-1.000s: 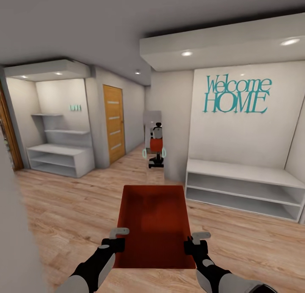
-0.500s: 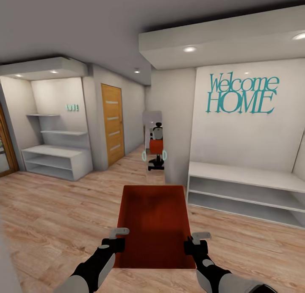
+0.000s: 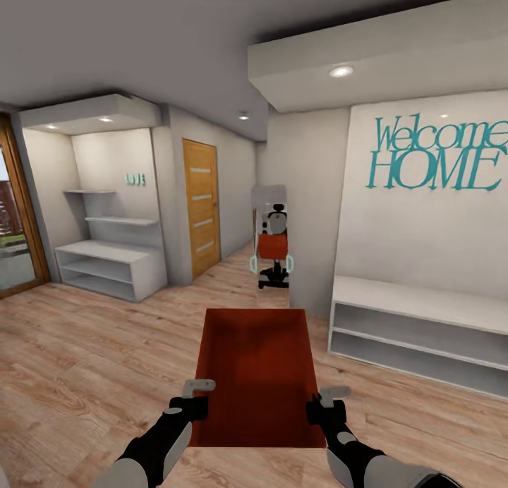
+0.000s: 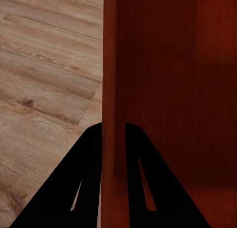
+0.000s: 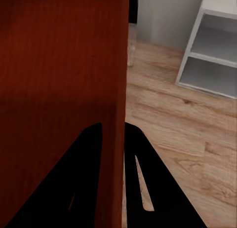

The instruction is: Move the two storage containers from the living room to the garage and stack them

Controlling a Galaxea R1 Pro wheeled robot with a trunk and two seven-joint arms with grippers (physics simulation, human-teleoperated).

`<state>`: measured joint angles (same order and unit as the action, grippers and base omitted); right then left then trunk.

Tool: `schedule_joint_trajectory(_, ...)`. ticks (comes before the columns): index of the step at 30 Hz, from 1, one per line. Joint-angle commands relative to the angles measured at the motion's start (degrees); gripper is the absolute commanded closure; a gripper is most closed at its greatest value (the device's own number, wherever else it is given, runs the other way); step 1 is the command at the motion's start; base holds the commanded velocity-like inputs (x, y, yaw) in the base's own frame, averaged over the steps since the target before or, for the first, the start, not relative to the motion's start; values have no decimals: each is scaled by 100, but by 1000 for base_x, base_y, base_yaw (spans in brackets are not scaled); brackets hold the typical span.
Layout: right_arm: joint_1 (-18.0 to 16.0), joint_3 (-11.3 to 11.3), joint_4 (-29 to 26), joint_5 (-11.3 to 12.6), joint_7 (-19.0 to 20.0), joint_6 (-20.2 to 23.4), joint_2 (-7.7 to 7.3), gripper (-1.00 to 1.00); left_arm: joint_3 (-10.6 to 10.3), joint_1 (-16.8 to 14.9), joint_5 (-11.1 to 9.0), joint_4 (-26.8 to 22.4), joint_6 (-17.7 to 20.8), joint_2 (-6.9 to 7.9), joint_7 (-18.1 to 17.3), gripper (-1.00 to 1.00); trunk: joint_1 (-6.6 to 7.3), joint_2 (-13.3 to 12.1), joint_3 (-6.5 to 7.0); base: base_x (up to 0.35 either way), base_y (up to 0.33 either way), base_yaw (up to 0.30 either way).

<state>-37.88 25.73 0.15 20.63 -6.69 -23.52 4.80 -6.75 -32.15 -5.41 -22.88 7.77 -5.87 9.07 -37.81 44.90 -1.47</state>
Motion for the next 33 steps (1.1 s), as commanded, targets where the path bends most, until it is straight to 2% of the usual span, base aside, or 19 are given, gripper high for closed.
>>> schedule_joint_trajectory(1,-9,-139,2,99,-26,-30,3,100,-54,-2,-57,-6,32,-2,77,100,-5,8,-10,322,0,205)
schedule_joint_trajectory(33,-9,-140,2,99,-26,-30,3,100,-54,-2,-57,-6,32,-2,77,100,-5,8,-10,322,0,202)
